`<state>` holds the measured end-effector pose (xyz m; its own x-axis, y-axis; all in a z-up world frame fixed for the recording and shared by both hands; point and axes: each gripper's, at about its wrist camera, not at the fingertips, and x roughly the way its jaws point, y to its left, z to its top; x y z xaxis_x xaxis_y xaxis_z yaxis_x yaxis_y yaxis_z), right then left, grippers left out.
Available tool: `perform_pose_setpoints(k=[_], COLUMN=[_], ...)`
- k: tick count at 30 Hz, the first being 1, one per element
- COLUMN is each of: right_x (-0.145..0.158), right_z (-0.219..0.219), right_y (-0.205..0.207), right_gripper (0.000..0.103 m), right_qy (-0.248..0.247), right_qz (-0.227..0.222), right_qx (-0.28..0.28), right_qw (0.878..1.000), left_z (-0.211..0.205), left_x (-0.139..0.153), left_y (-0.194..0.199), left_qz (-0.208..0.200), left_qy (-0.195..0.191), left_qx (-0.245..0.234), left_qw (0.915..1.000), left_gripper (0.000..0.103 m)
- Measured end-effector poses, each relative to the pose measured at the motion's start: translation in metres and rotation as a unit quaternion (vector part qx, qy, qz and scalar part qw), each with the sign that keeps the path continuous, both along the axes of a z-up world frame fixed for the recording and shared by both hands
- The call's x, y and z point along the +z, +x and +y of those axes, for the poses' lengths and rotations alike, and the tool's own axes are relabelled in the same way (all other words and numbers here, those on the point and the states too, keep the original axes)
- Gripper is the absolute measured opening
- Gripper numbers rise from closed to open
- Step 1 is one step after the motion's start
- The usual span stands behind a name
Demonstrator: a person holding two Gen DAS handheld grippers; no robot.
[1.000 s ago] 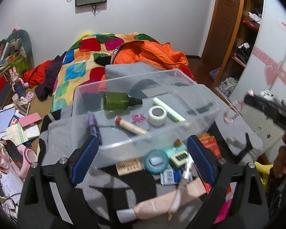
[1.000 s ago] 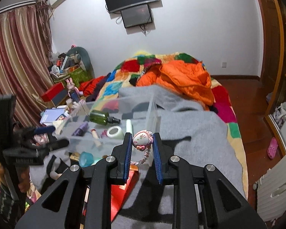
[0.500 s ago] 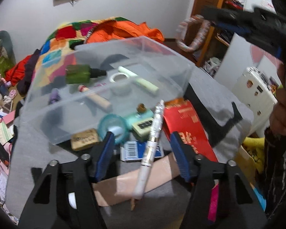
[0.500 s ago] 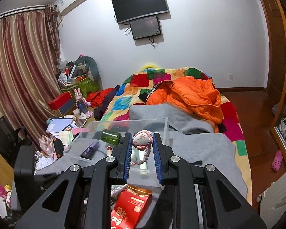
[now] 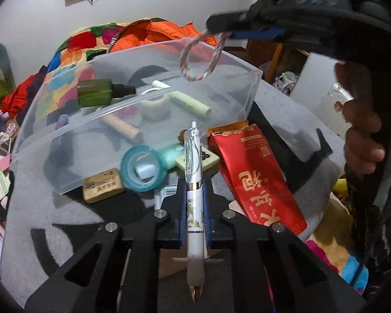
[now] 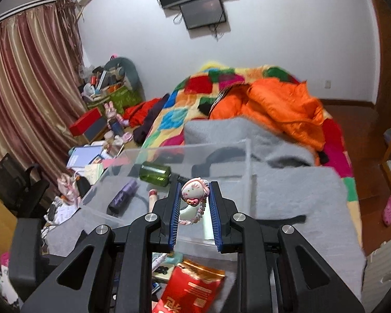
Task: Organize objects
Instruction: 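Grasp the white pen with the left tool while the right tool lowers the bracelet into the box, then lower the white pen into the box with the left tool while the right tool releases the bracelet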
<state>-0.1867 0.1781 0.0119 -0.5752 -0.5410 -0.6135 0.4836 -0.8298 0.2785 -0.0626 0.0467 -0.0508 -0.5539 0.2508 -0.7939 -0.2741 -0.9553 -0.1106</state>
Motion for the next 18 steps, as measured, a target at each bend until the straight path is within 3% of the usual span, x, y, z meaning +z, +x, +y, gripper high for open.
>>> perform_pose_setpoints(k=[9,18], right_x=[-0.026,-0.033], right_z=[-0.022,-0.028], right_y=[-0.010,-0.017], right_gripper=[0.019,0.020], right_qy=[0.027,0.070], right_qz=[-0.038,-0.031], right_qx=[0.018,-0.001], right_qw=[0.999,0.997], left_z=[-0.023,-0.055], left_x=[0.025,0.064], left_y=[0.008,-0.011], left_qz=[0.030,0.067], left_qy=[0.017,0.029], left_qx=[0.023,0.051], left_qw=[0.9991,0.9960], left_gripper=[0.010,0.010])
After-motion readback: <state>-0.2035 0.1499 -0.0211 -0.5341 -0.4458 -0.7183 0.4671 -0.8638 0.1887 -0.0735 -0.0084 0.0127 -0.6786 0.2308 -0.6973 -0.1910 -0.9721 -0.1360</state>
